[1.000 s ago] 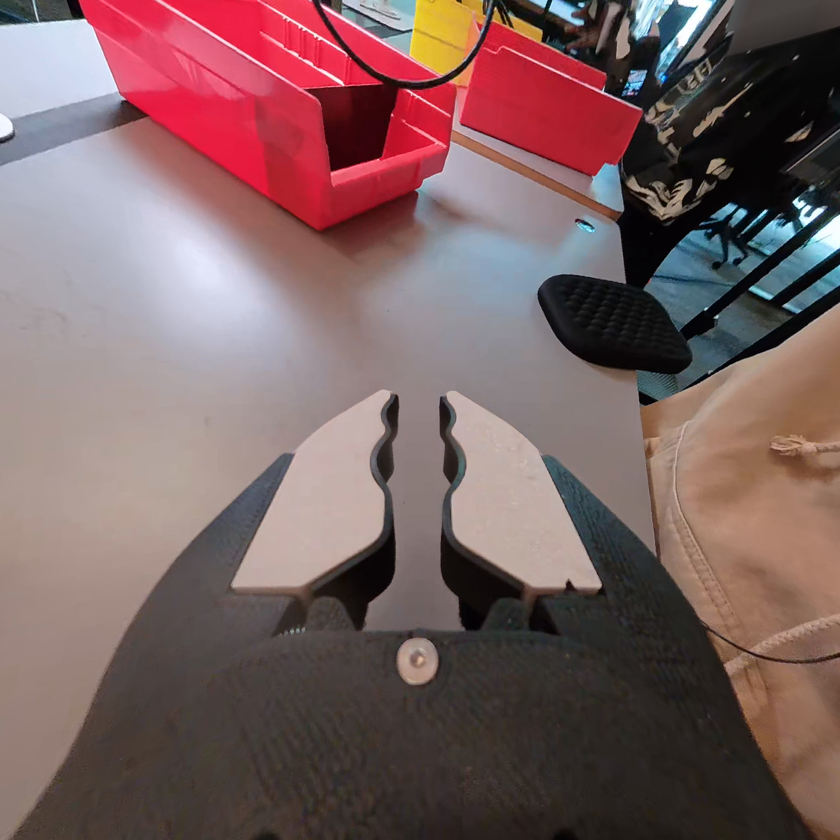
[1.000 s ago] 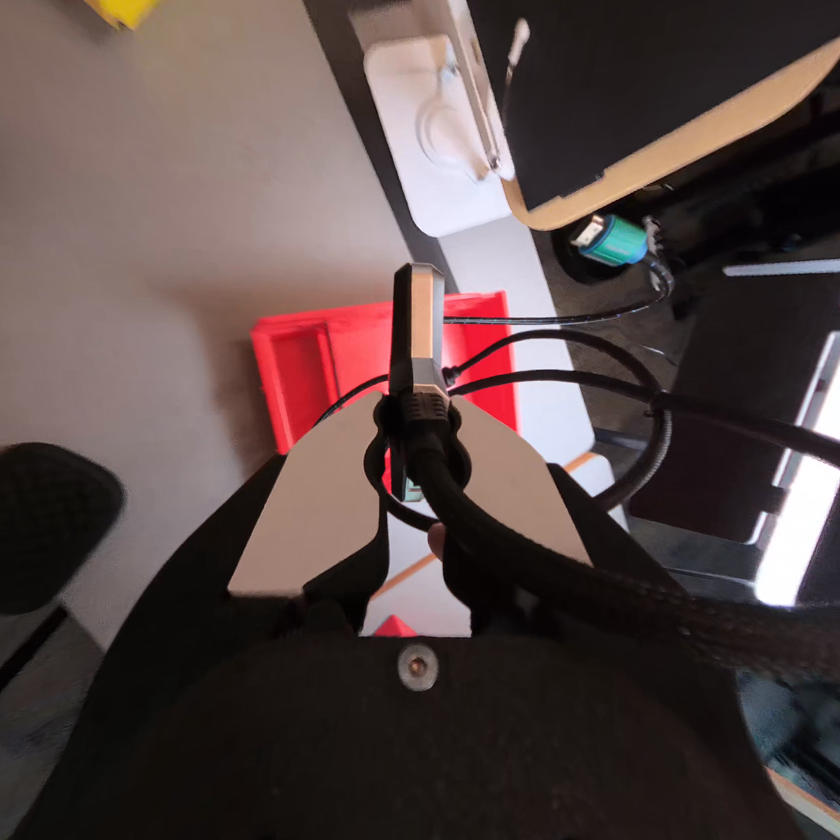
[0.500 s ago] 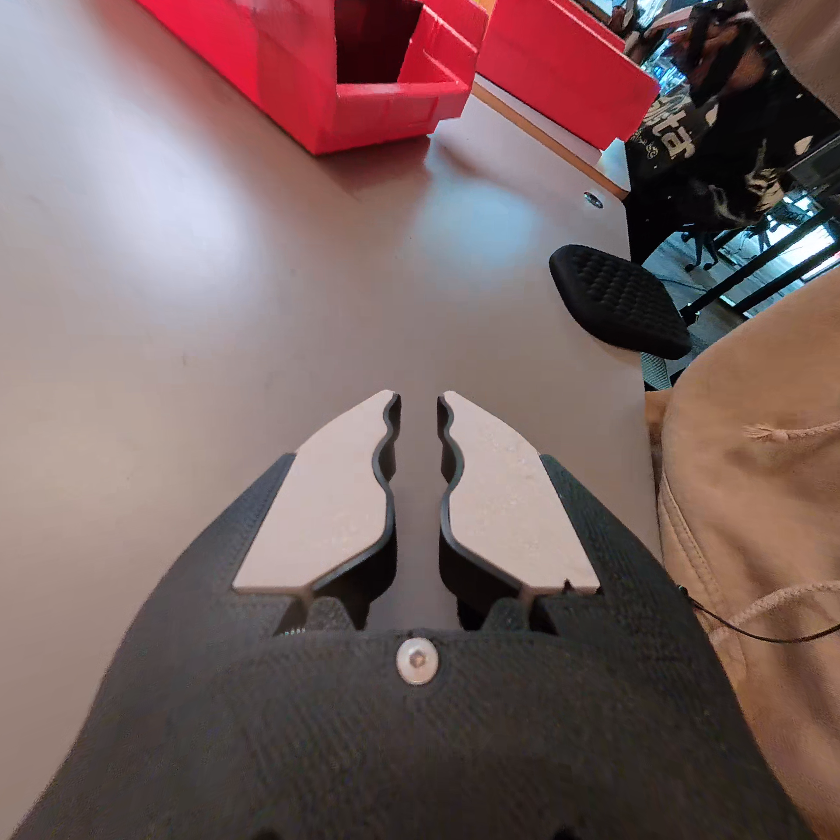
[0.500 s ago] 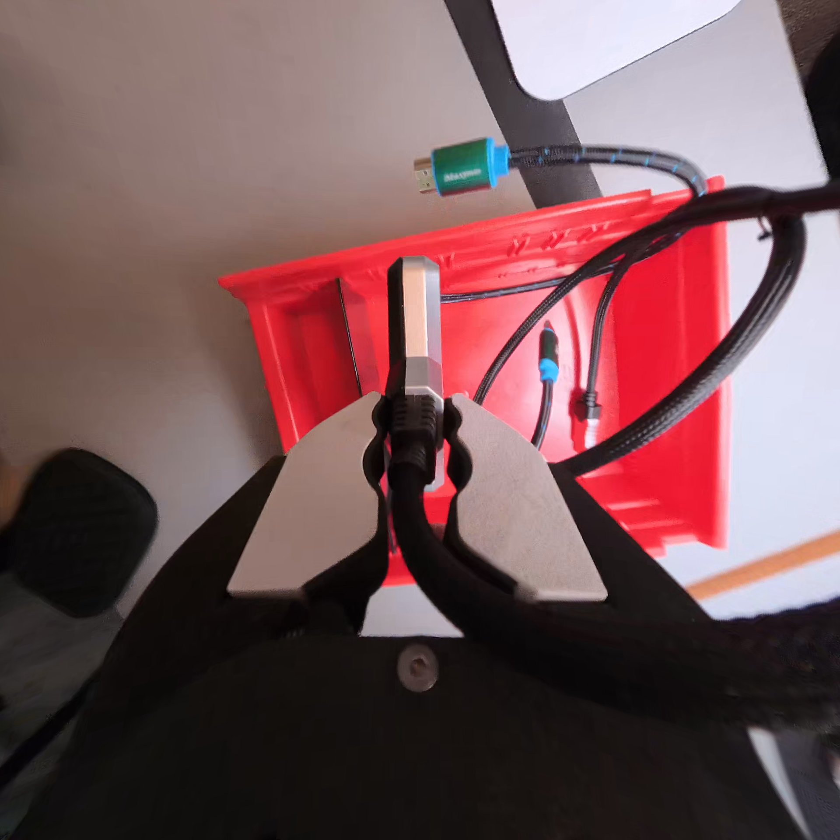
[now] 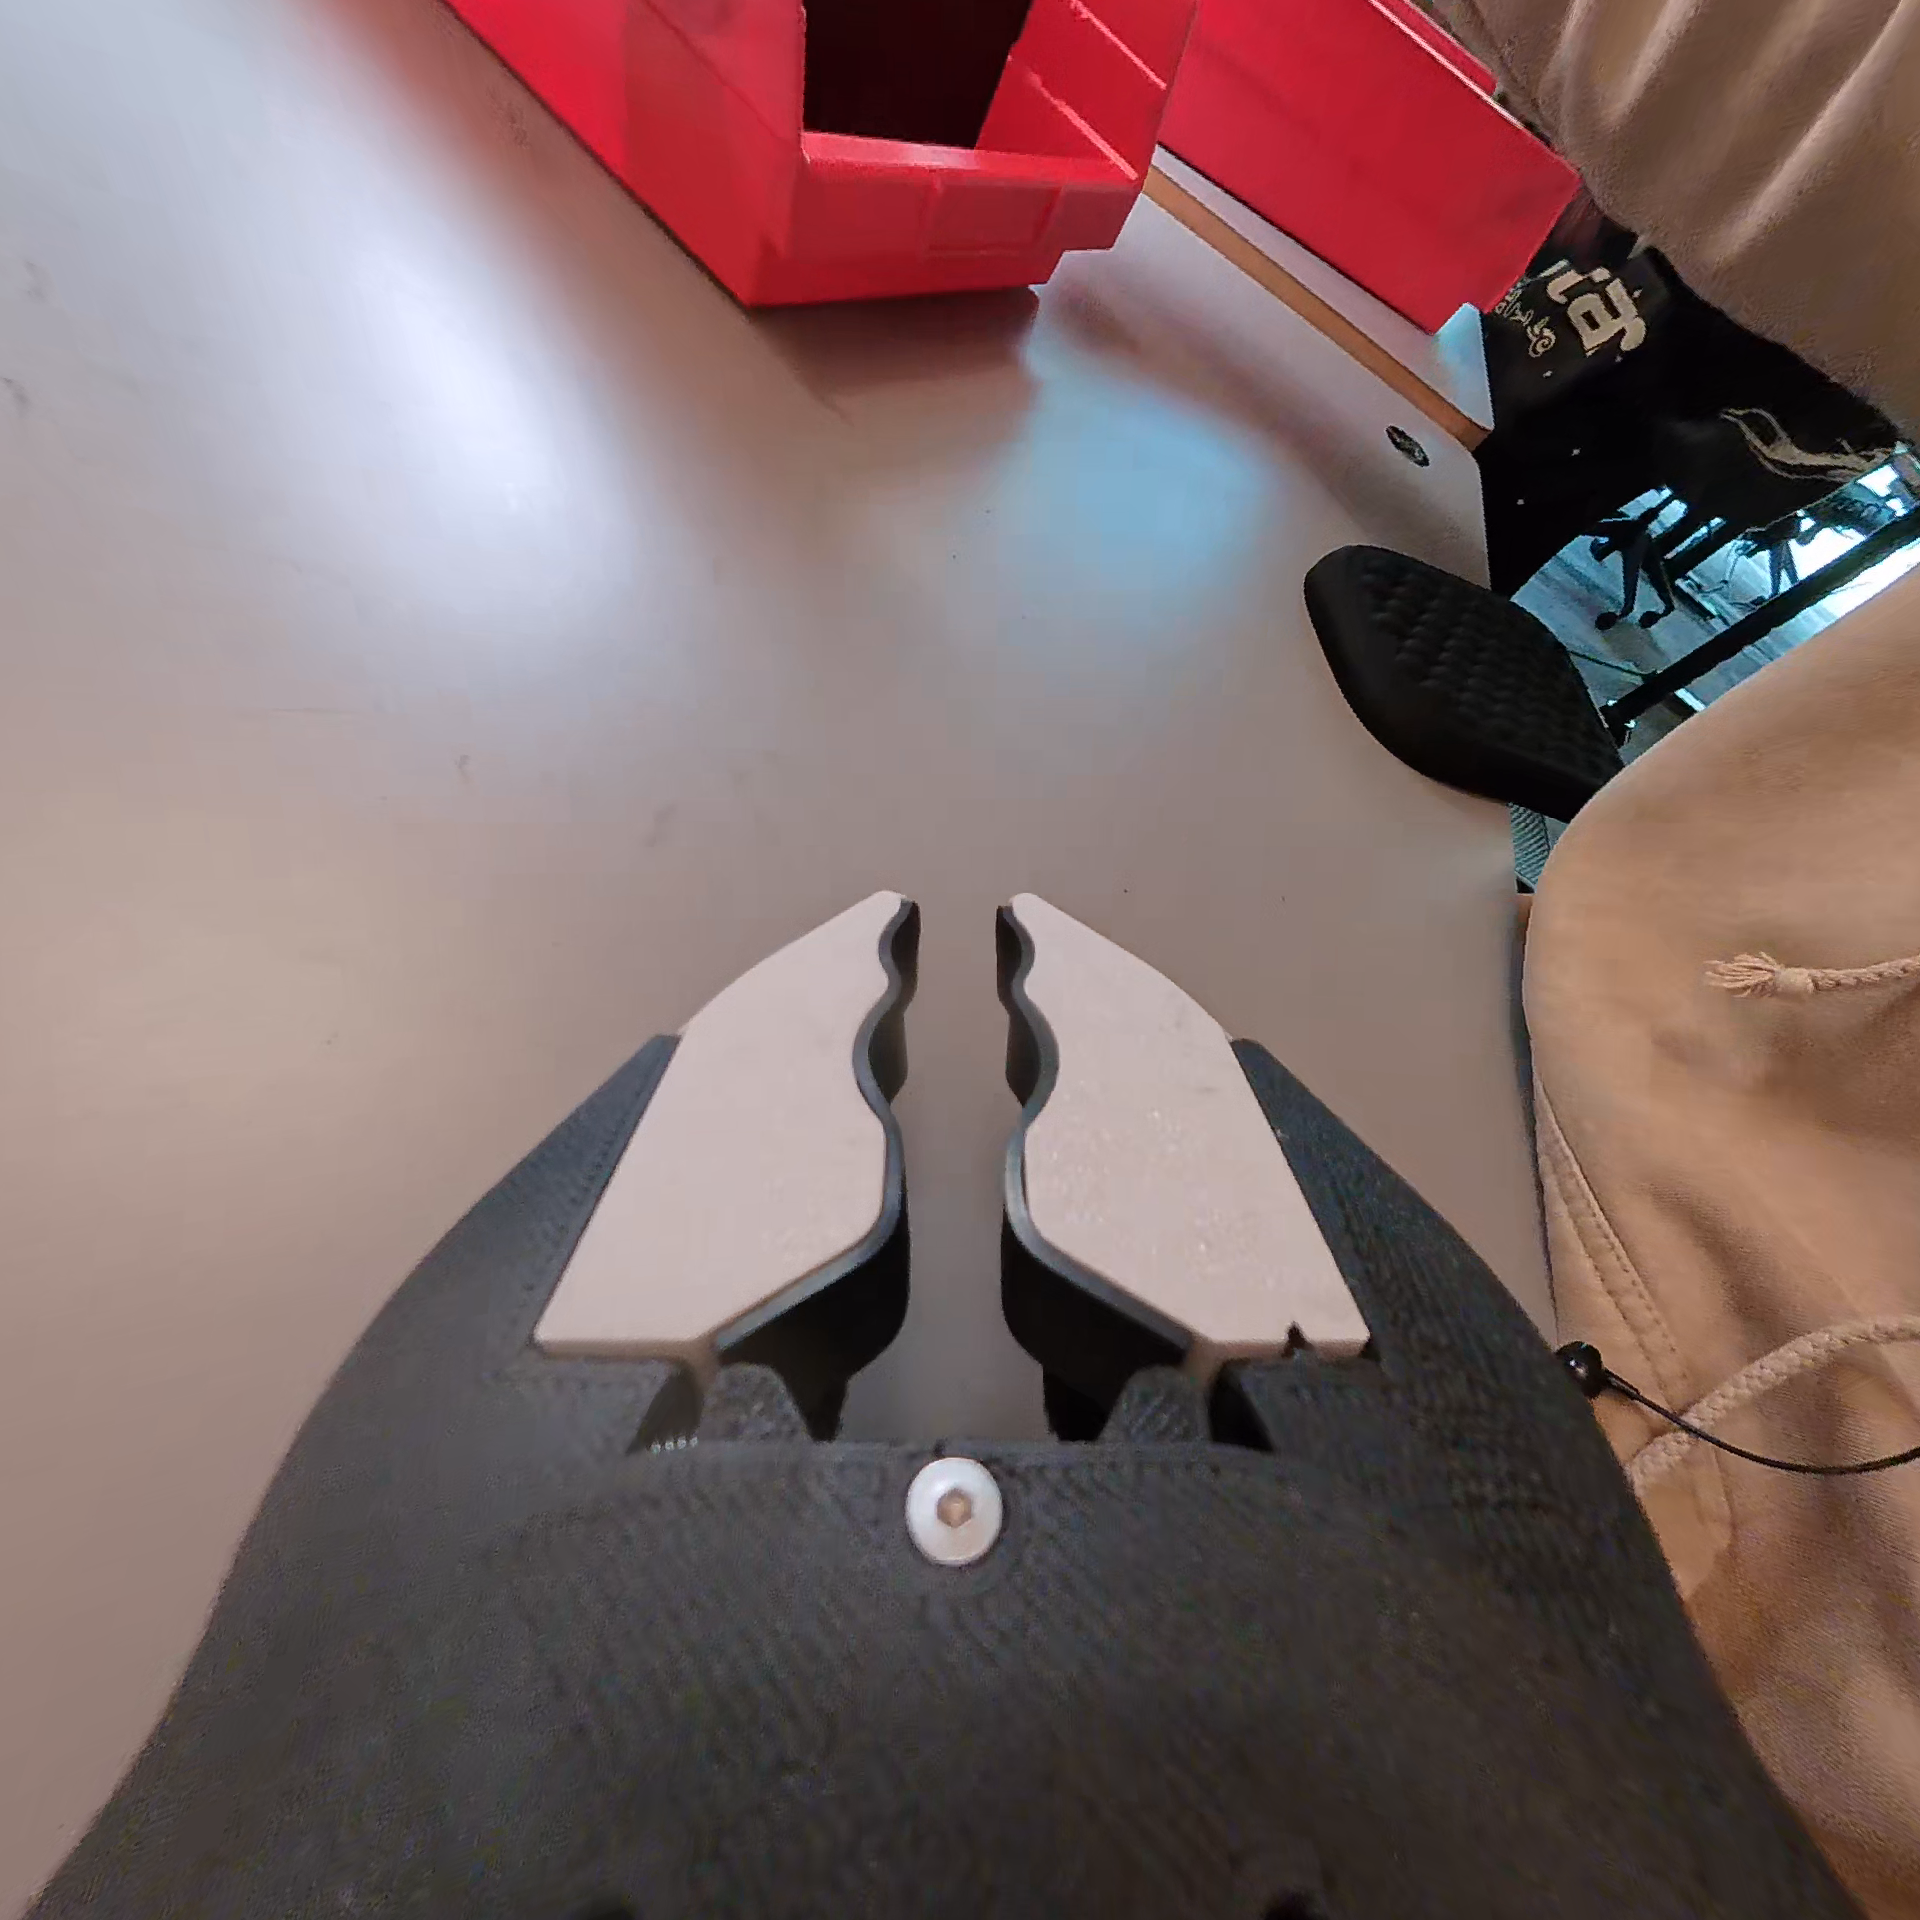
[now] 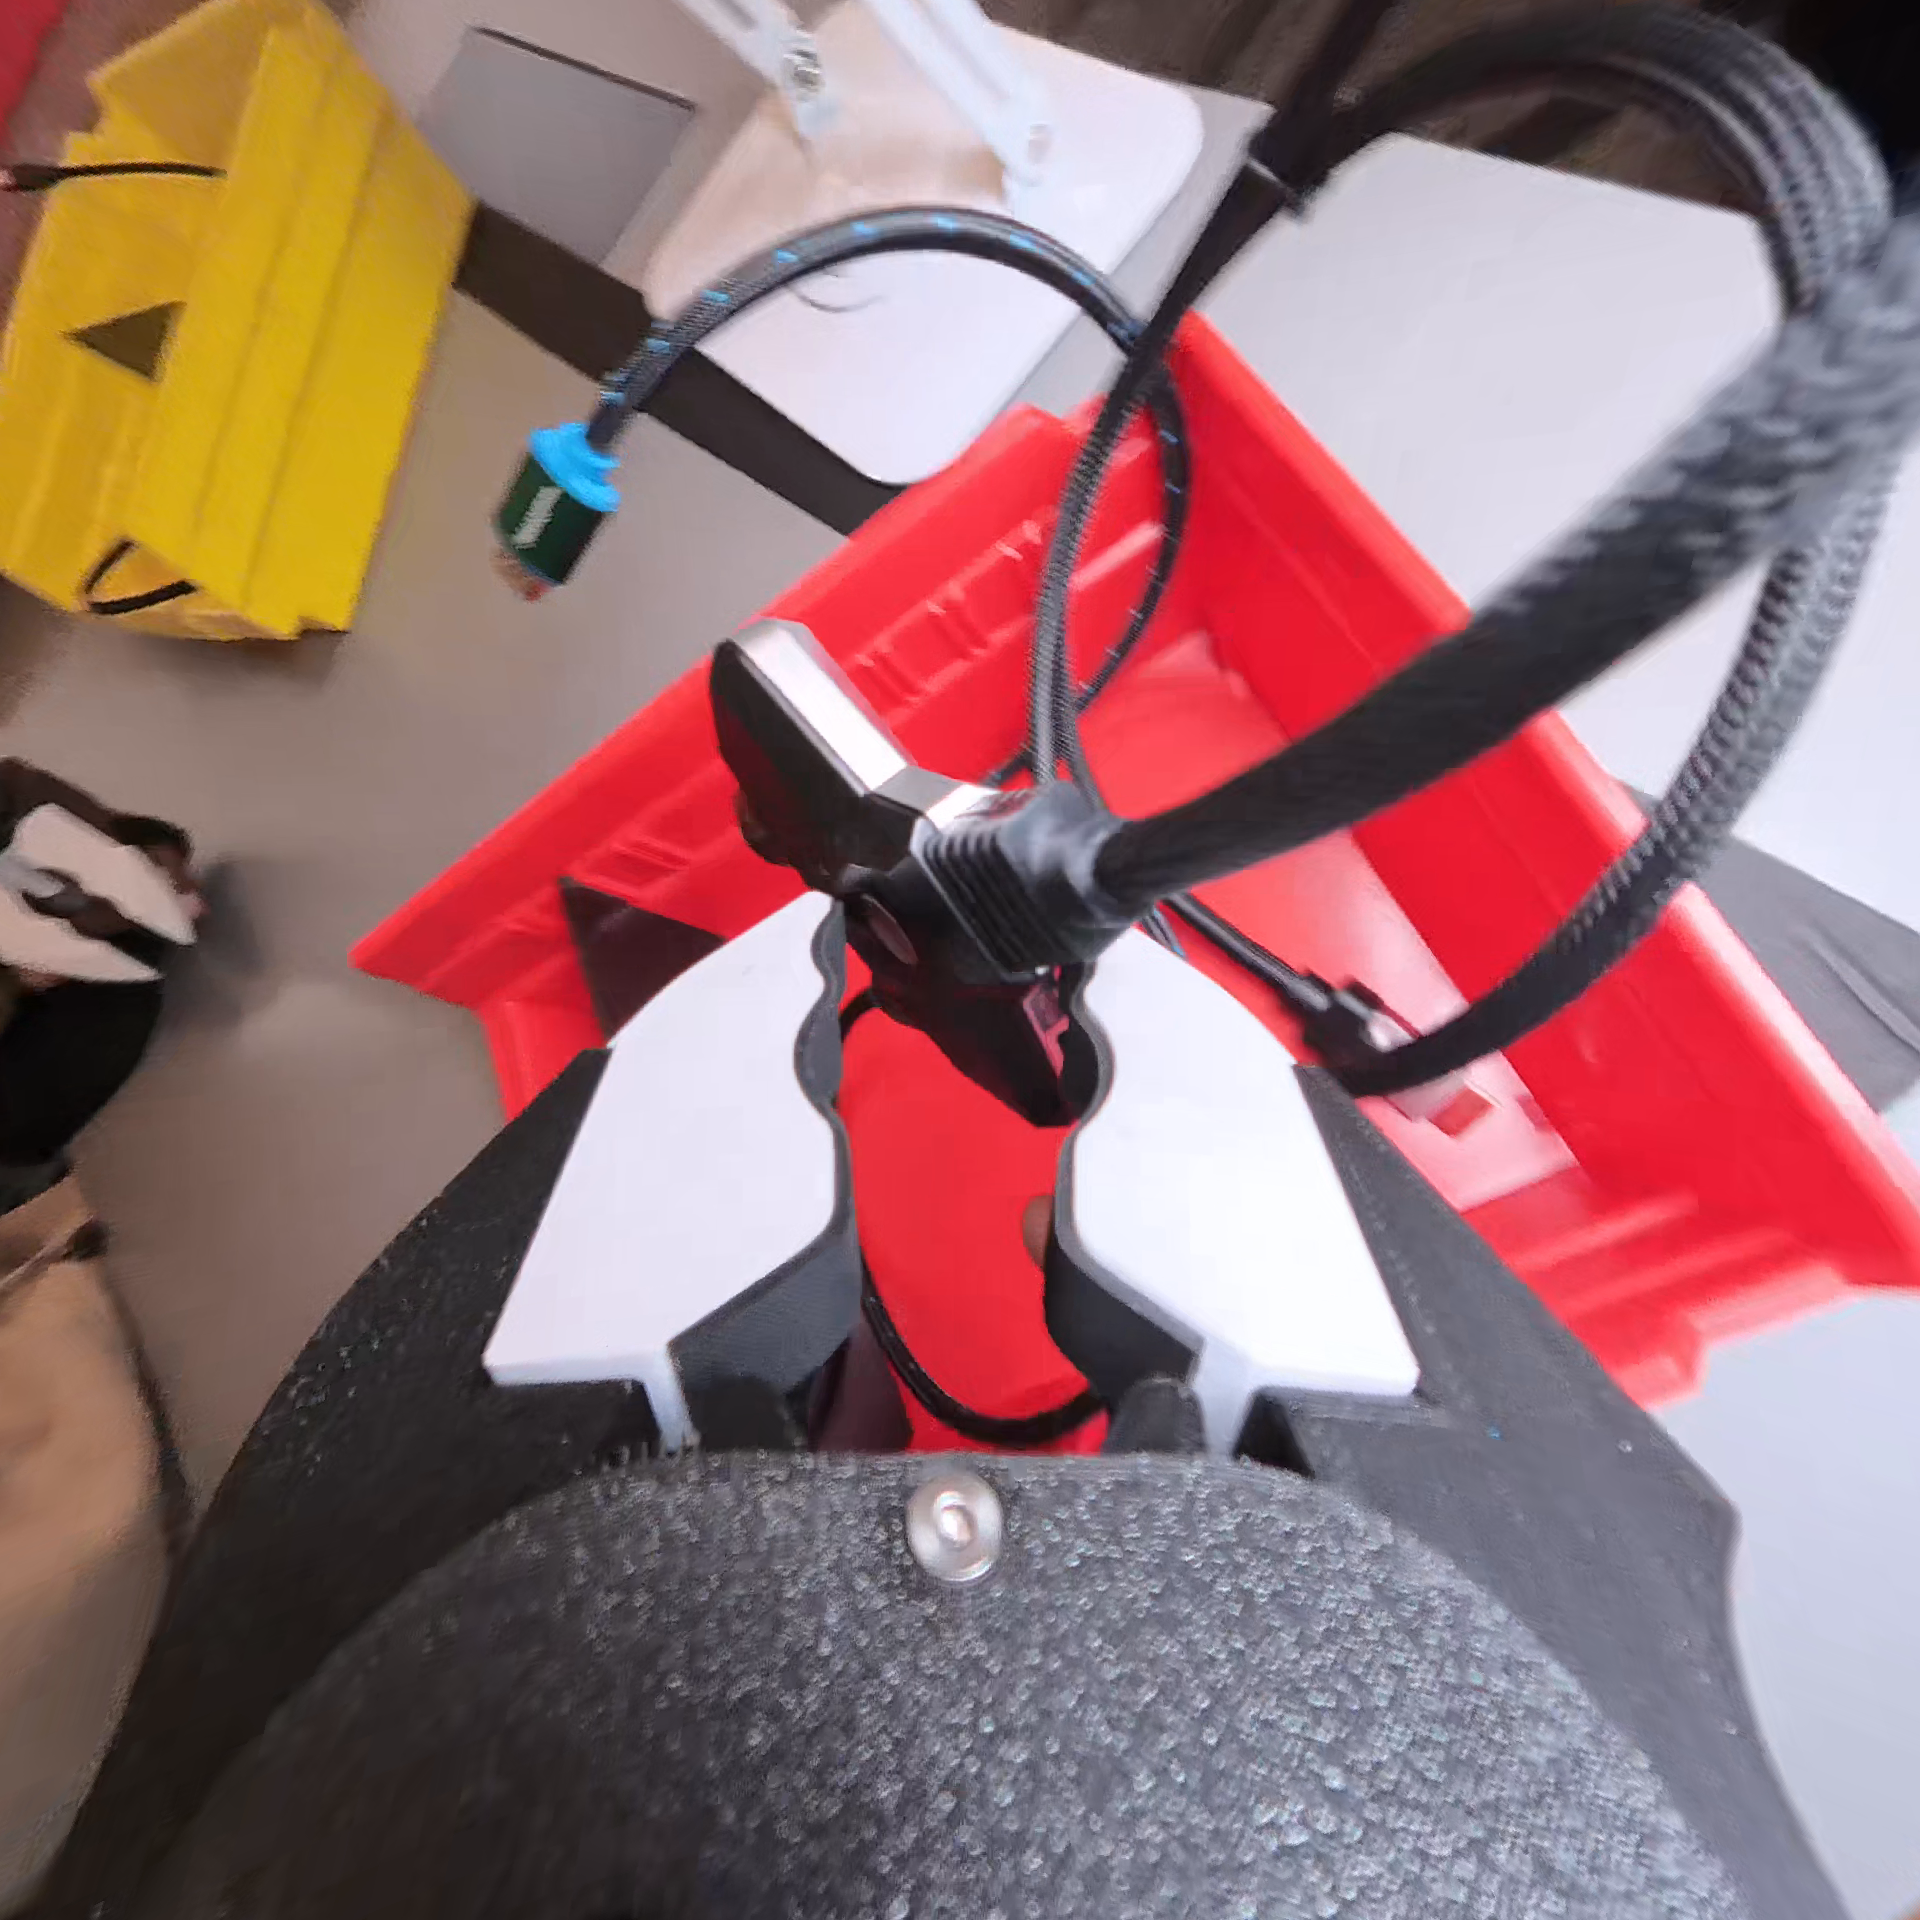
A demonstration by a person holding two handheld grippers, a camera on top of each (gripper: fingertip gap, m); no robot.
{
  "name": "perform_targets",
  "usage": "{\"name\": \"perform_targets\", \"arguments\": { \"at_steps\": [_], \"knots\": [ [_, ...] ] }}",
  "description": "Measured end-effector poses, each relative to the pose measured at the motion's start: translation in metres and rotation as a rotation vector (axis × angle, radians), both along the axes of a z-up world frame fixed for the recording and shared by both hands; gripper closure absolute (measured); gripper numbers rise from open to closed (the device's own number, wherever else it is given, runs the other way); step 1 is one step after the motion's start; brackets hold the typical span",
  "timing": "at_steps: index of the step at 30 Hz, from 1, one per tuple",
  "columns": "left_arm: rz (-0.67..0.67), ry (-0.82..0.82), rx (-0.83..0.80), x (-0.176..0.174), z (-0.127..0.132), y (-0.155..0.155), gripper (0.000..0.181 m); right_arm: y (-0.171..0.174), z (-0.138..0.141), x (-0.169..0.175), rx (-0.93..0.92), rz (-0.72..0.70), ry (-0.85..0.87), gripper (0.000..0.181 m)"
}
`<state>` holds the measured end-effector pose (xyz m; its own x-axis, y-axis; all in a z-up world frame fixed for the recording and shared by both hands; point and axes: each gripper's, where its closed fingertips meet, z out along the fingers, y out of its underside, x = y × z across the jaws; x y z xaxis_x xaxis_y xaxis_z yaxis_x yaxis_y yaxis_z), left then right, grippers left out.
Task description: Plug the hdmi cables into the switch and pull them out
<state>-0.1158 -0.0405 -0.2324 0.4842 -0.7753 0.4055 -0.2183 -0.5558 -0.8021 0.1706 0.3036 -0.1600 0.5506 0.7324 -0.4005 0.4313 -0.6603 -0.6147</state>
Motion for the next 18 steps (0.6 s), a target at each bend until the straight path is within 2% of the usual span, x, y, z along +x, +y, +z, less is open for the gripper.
{"name": "perform_targets", "arguments": {
  "at_steps": [3, 6, 8, 11, 14, 18],
  "knots": [
    [-0.002, 0.003, -0.007, 0.000, -0.002, 0.000, 0.167, 0.007, -0.014, 0.026, 0.028, -0.110, -0.094, 0.137],
    [-0.006, 0.009, -0.008, 0.001, -0.003, 0.000, 0.167, 0.013, -0.011, 0.043, 0.123, -0.182, -0.181, 0.141],
    [-0.004, 0.012, -0.006, 0.001, -0.003, 0.000, 0.167, 0.021, 0.000, 0.058, 0.255, -0.248, -0.283, 0.142],
    [0.013, 0.018, 0.005, -0.001, -0.002, 0.001, 0.167, 0.020, 0.026, 0.068, 0.364, -0.308, -0.308, 0.141],
    [0.046, 0.015, 0.020, -0.005, 0.001, 0.005, 0.165, 0.004, 0.055, 0.065, 0.463, -0.318, -0.267, 0.141],
    [0.082, 0.020, 0.044, -0.011, 0.004, 0.009, 0.164, -0.048, 0.072, 0.043, 0.565, -0.297, -0.231, 0.134]
  ]
}}
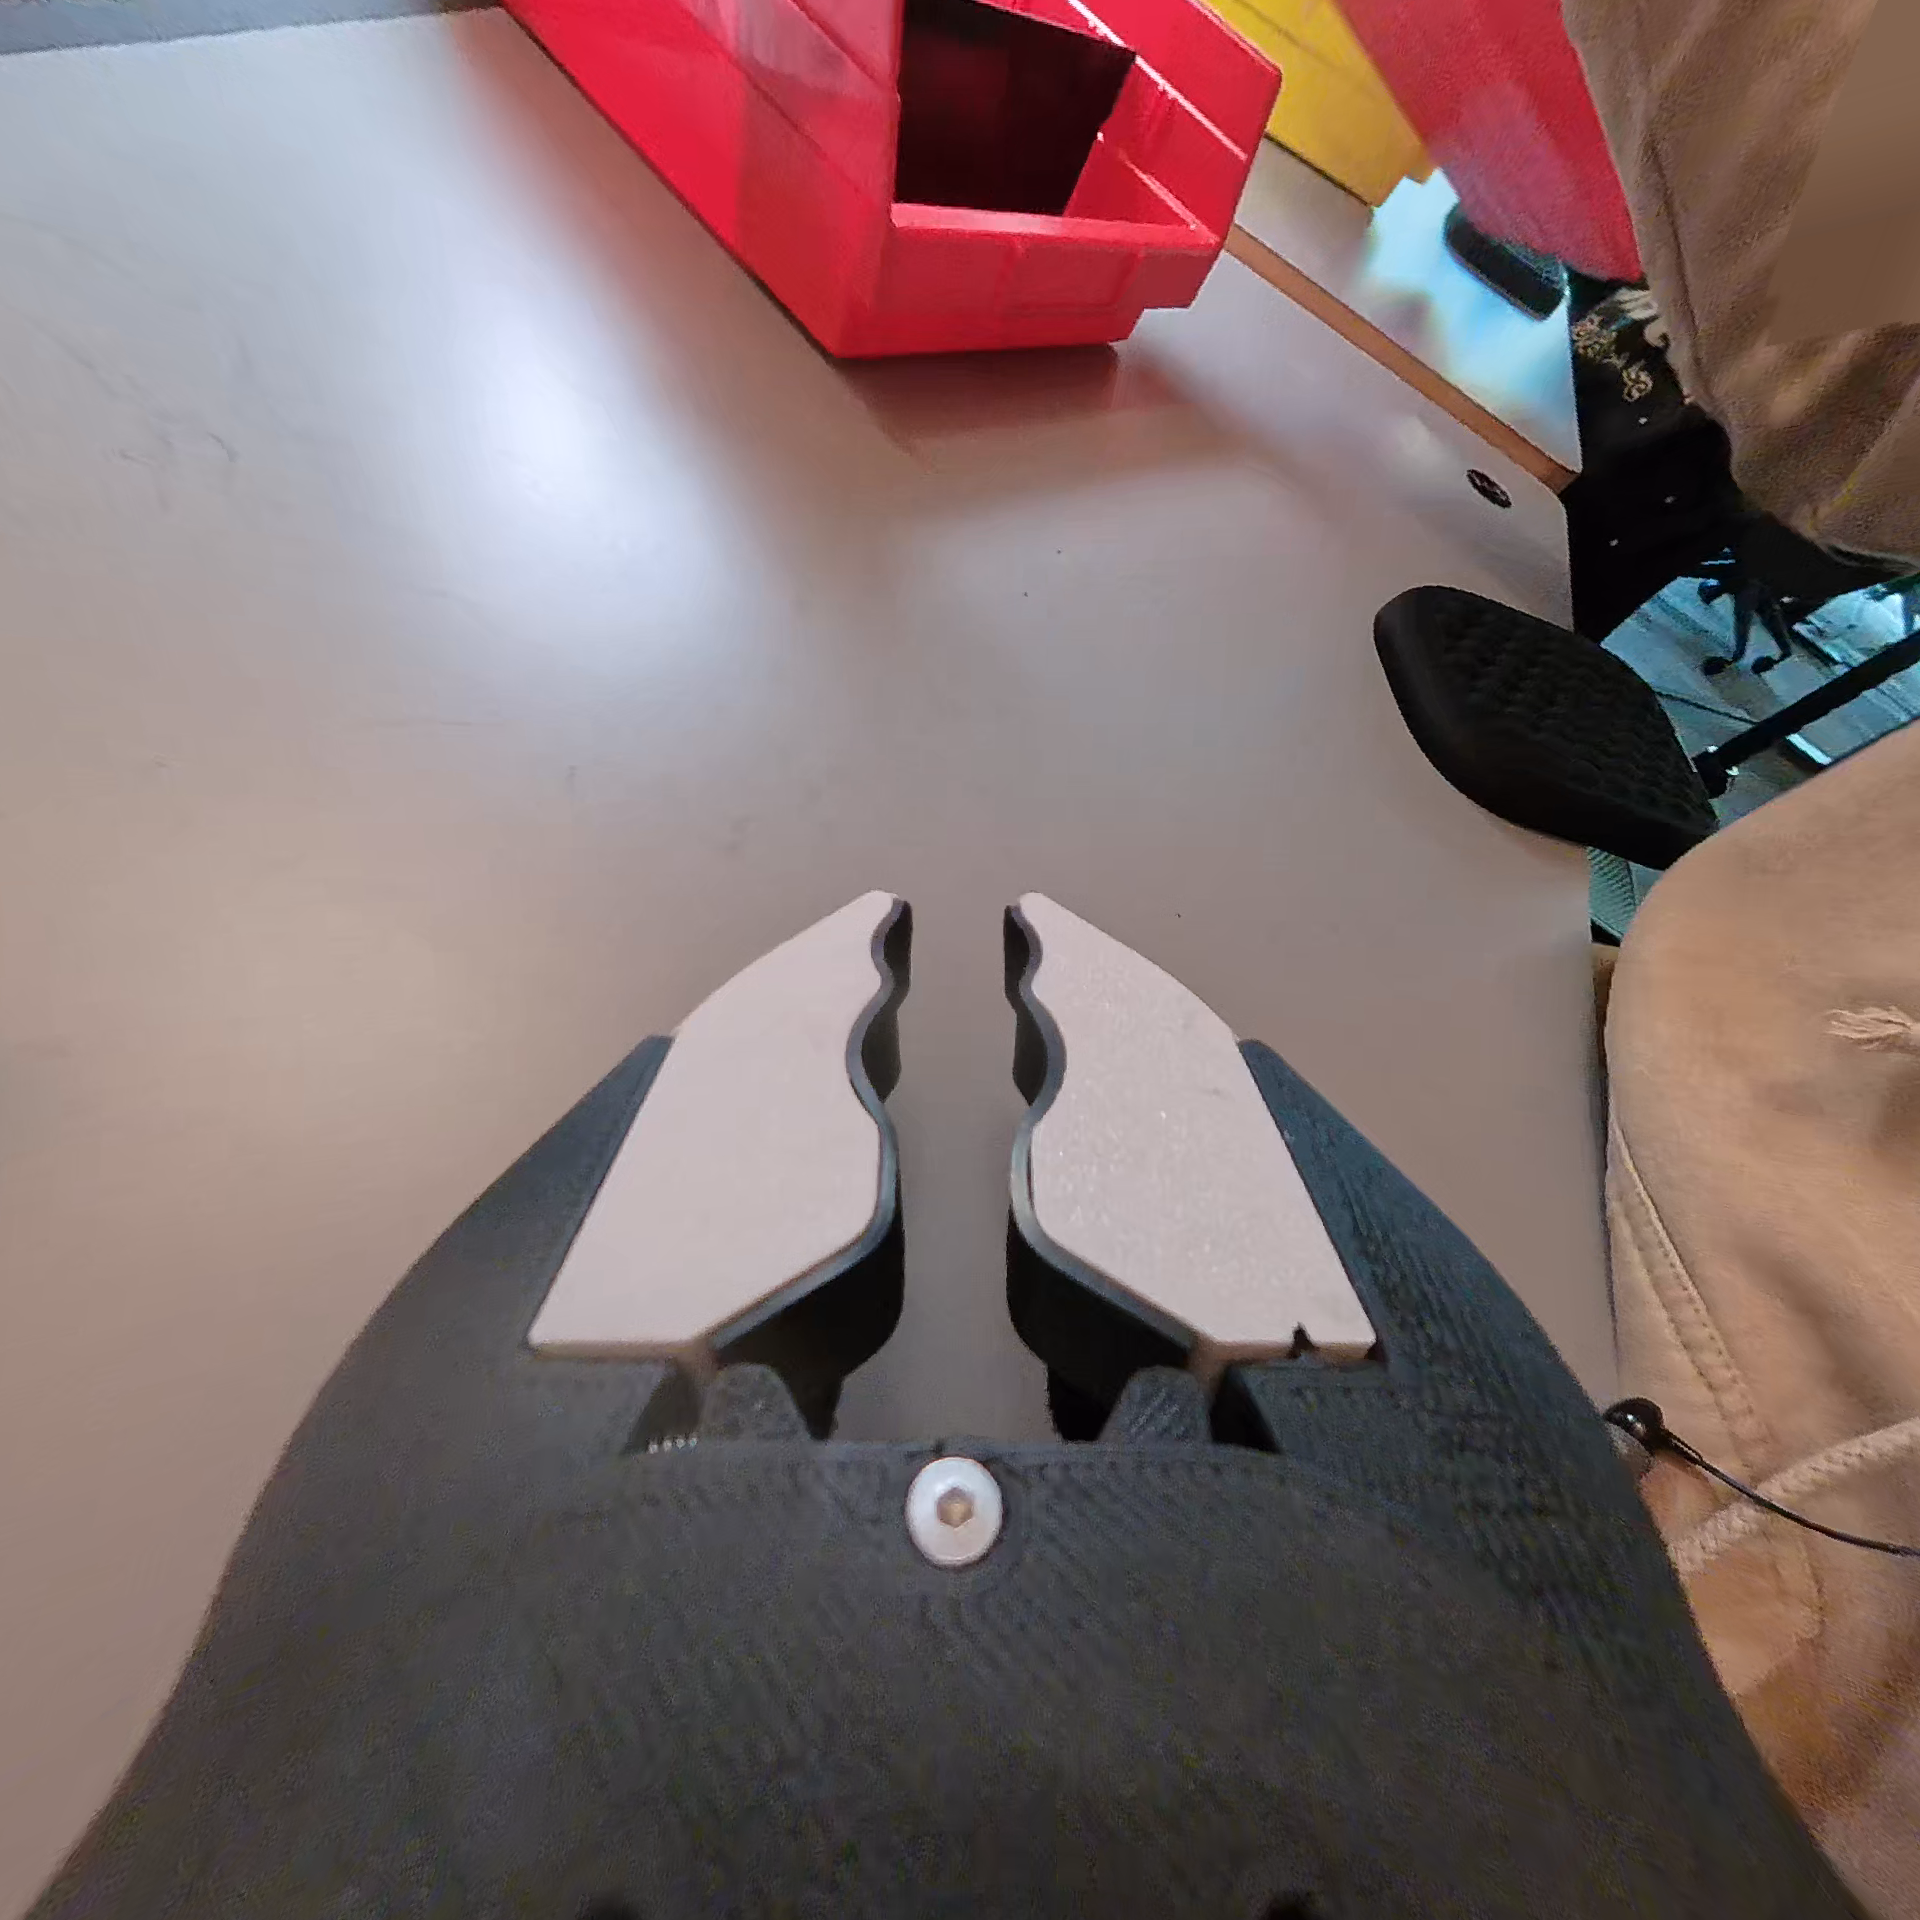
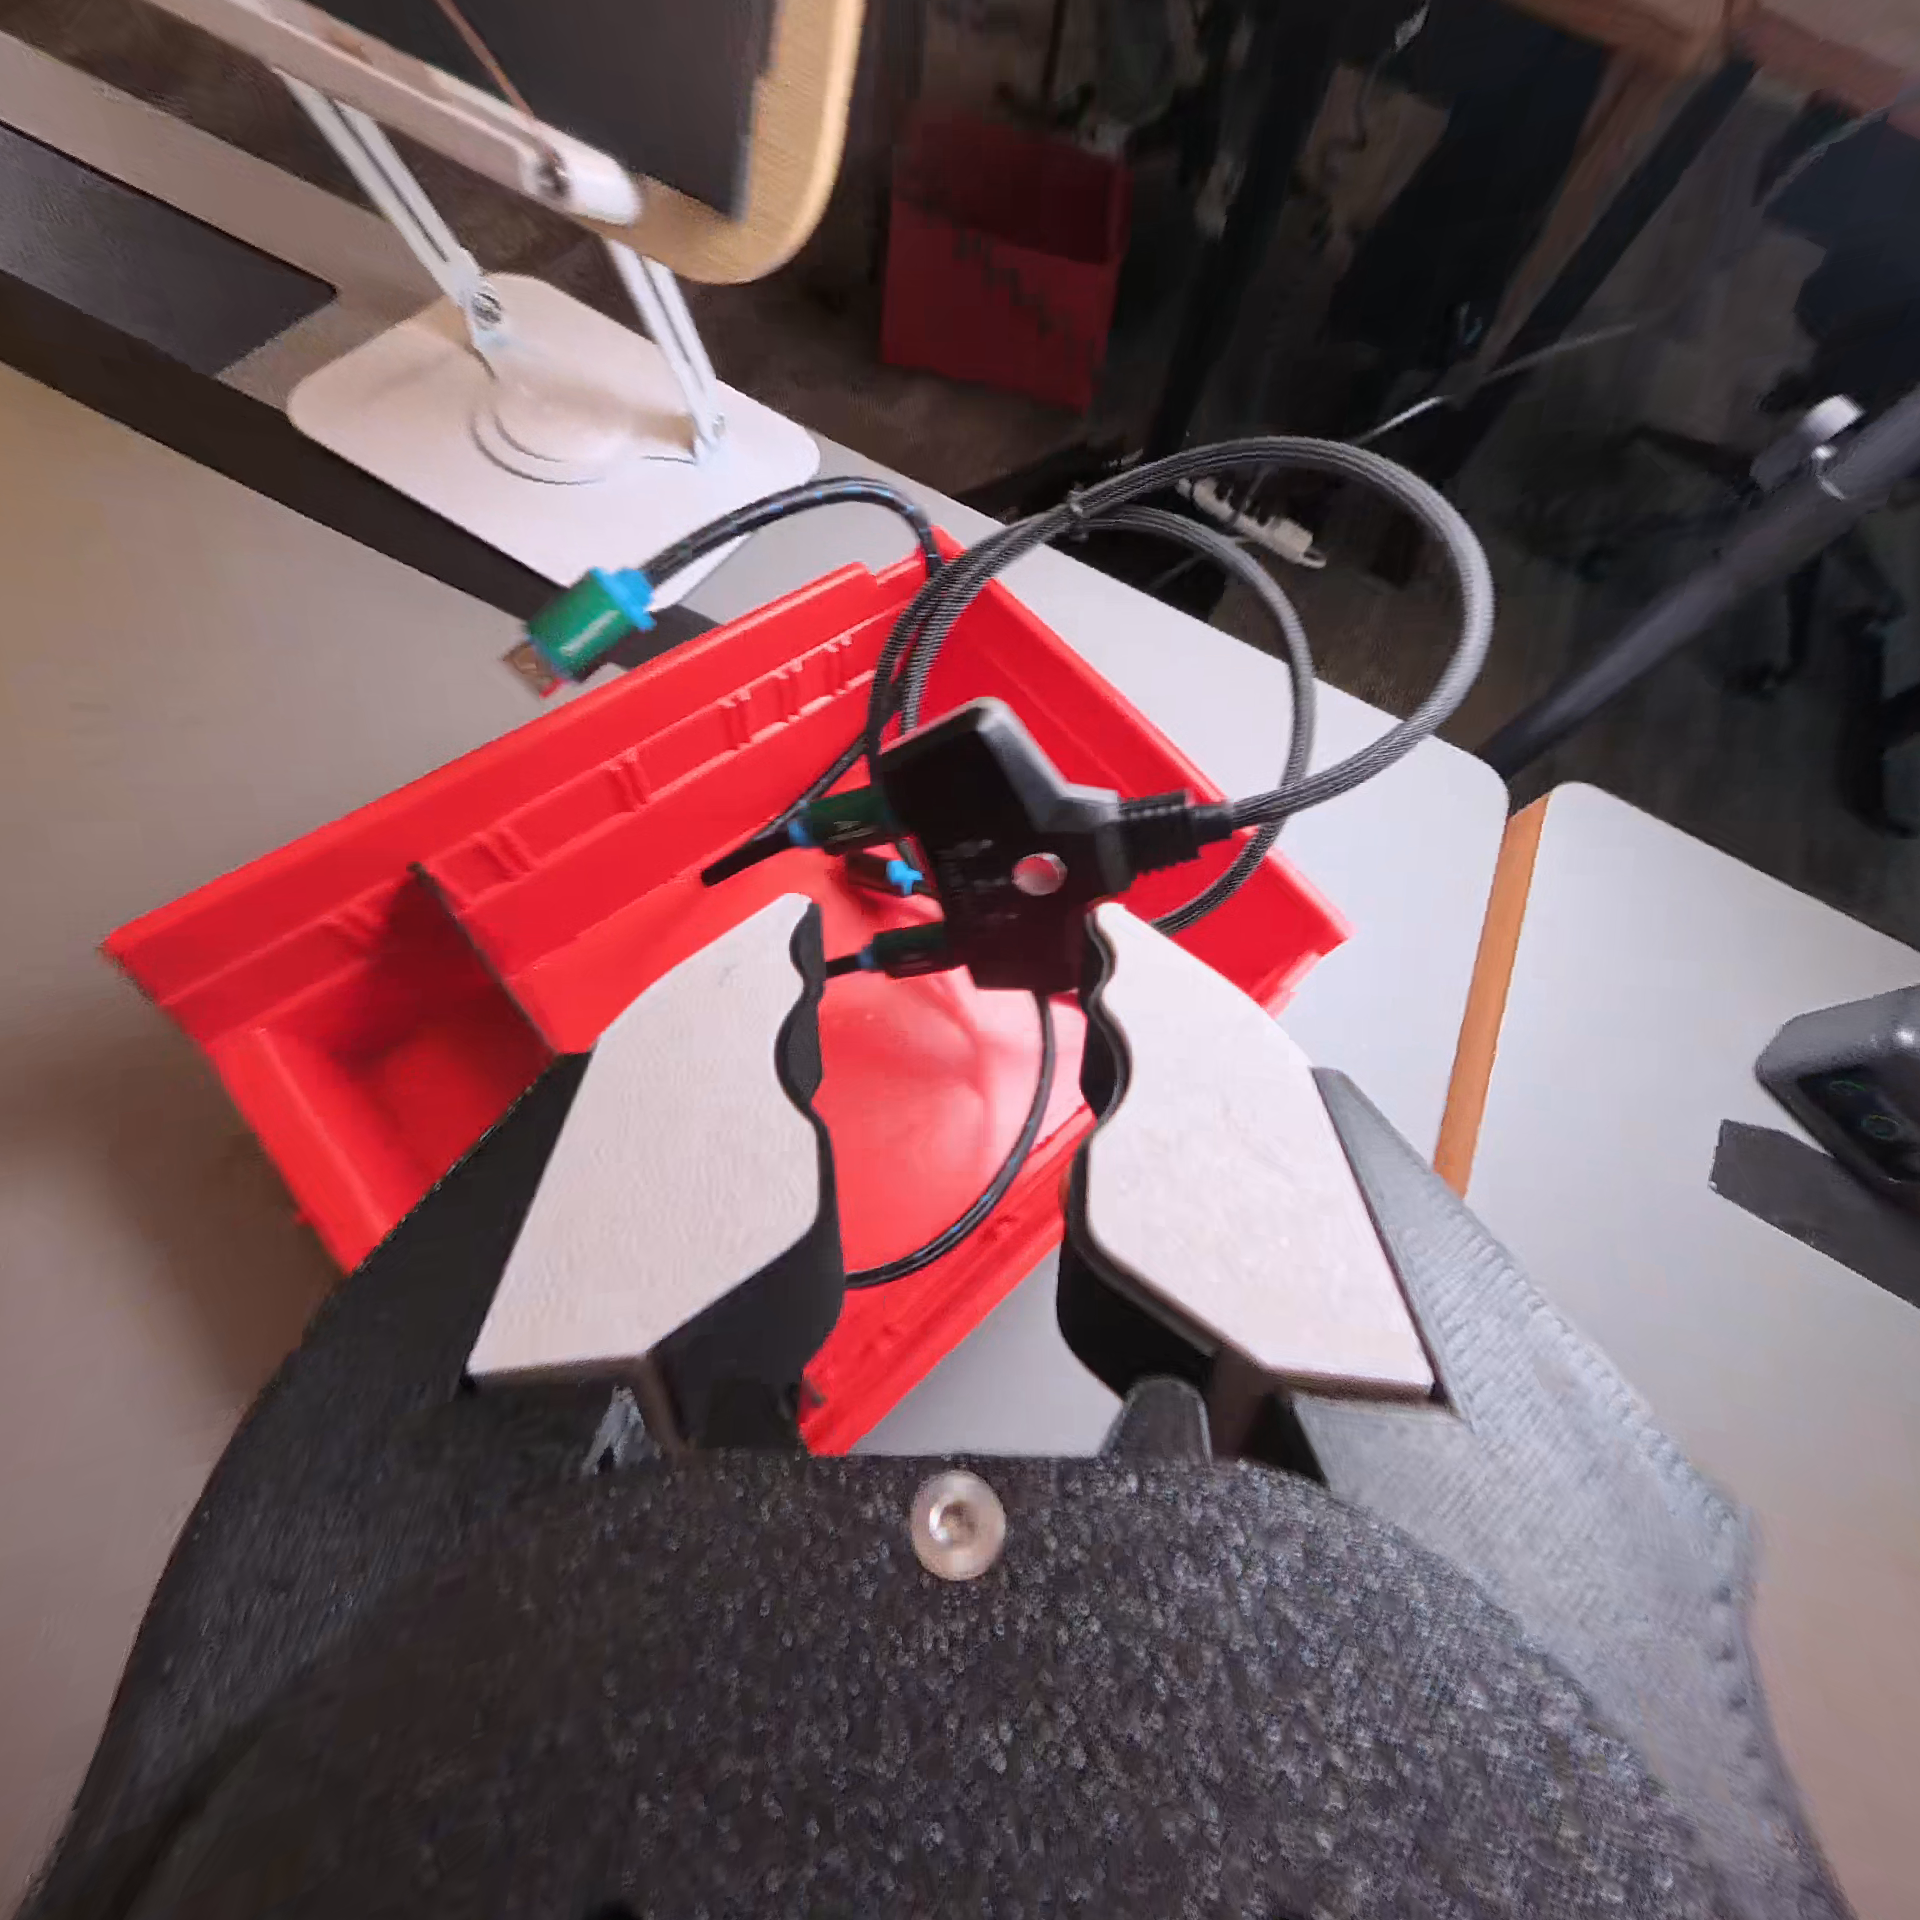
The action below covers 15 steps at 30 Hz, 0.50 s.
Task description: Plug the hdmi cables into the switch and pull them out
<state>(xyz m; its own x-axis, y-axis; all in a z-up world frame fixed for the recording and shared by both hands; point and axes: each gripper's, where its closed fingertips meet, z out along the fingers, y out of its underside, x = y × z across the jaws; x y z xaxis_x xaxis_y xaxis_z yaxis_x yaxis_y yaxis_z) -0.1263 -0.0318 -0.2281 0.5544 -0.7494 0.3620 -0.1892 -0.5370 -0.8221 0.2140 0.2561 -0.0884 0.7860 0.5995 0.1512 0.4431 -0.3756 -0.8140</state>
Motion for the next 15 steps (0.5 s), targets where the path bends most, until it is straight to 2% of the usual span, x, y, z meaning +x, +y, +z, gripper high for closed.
{"name": "perform_targets", "arguments": {
  "at_steps": [4, 9, 12, 15],
  "knots": [
    [0.043, -0.002, 0.032, -0.006, 0.007, 0.004, 0.163, -0.077, -0.009, -0.031, 0.044, 0.040, 0.019, 0.130],
    [0.133, 0.015, 0.078, -0.025, 0.018, 0.011, 0.161, -0.158, -0.045, -0.046, 0.044, 0.015, 0.097, 0.131],
    [0.247, 0.040, 0.124, -0.053, 0.031, 0.021, 0.158, -0.184, -0.073, -0.056, -0.005, 0.025, 0.228, 0.132],
    [0.436, 0.124, 0.182, -0.098, 0.046, 0.037, 0.155, -0.191, -0.093, -0.063, -0.027, 0.034, 0.336, 0.133]
  ]
}}
